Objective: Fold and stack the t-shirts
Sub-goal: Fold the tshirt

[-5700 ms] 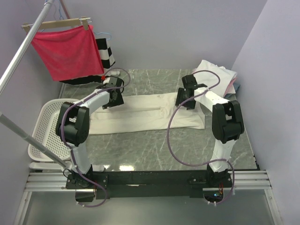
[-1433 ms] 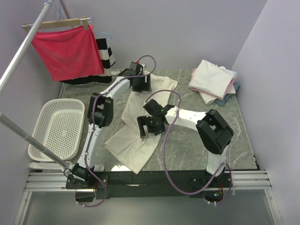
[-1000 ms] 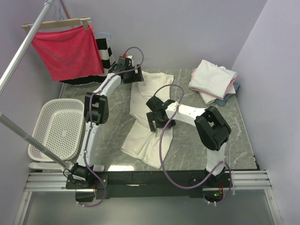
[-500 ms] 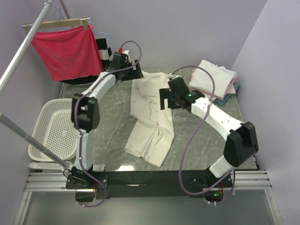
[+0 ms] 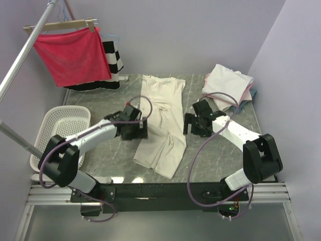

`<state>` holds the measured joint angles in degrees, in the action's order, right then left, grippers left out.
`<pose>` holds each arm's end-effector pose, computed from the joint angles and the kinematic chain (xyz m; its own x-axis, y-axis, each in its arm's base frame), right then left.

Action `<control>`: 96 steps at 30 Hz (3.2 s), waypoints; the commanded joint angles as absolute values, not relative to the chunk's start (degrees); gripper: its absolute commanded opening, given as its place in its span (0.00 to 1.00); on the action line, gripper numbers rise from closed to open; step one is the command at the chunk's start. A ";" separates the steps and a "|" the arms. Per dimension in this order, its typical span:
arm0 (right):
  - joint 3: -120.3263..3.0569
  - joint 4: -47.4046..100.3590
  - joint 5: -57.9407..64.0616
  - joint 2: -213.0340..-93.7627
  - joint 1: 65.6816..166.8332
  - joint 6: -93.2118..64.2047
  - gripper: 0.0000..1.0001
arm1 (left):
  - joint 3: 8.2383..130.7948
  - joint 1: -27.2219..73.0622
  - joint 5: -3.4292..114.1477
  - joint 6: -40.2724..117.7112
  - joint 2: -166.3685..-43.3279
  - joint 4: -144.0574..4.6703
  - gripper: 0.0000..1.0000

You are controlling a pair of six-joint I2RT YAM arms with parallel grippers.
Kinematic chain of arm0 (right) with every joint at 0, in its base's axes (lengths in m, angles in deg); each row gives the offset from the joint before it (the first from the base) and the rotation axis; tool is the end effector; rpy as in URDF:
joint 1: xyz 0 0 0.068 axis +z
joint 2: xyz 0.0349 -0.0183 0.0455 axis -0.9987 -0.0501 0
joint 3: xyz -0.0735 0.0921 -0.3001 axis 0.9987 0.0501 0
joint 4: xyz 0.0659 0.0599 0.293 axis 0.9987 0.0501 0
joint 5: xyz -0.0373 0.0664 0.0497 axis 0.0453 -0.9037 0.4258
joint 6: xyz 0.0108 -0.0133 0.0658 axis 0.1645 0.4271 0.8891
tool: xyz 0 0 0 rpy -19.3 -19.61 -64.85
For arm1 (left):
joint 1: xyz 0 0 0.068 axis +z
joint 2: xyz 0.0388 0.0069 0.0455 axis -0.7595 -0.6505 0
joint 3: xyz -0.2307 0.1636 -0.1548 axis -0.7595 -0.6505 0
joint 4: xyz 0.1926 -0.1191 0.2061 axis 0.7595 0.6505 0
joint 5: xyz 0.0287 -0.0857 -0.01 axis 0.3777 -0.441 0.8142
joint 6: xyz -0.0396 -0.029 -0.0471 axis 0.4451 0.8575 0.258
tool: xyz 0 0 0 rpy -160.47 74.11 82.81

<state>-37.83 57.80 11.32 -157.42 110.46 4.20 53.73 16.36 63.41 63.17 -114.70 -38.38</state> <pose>0.3086 0.1325 0.2181 -0.9015 0.0802 -0.4252 -0.0035 0.9813 0.1924 0.2906 -0.1894 0.2296 -0.8972 -0.1179 -0.4257 0.0240 0.9493 -0.3135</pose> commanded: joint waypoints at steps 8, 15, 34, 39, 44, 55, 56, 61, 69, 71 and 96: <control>-25.38 51.46 0.06 -147.12 115.69 10.41 1.00 | 37.09 12.16 68.37 80.03 -99.76 -36.55 0.89; -18.34 48.82 -3.09 -142.72 118.15 16.29 1.00 | 30.66 10.48 68.45 81.63 -99.49 -42.62 0.84; -8.40 35.73 -5.56 -145.09 128.79 27.19 0.73 | 22.14 7.24 67.66 86.45 -99.23 -52.74 0.33; -9.63 36.77 -1.87 -149.30 131.51 26.50 0.20 | 18.97 1.71 68.45 91.73 -96.68 -51.60 0.11; -11.12 44.41 3.48 -145.37 134.59 26.41 0.00 | 19.67 -7.08 71.00 100.34 -91.42 -44.66 0.01; -10.78 60.41 5.33 -133.23 138.72 26.41 0.12 | 21.08 -26.33 74.43 120.12 -82.88 -27.16 0.07; -10.77 61.29 5.78 -132.44 138.81 26.67 0.19 | 20.90 -26.86 74.43 120.82 -83.14 -26.12 0.14; -13.14 66.57 10.07 -129.02 139.86 28.16 0.72 | 23.53 -29.76 76.79 121.09 -85.69 -25.93 0.69; -17.98 67.72 15.97 -122.50 140.39 27.90 0.77 | 37.50 -30.83 85.59 118.46 -94.21 -17.14 0.80; -19.29 68.51 17.11 -123.99 140.39 27.29 0.78 | 39.18 -30.82 85.59 116.88 -95.97 -18.54 0.80; -13.94 62.09 14.83 -127.60 140.30 26.05 0.80 | 60.01 -37.59 91.04 114.76 -125.24 -4.40 0.77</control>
<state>-14.97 64.34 14.25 -127.63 140.04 25.95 56.35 -36.47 88.02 115.37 -125.36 -7.43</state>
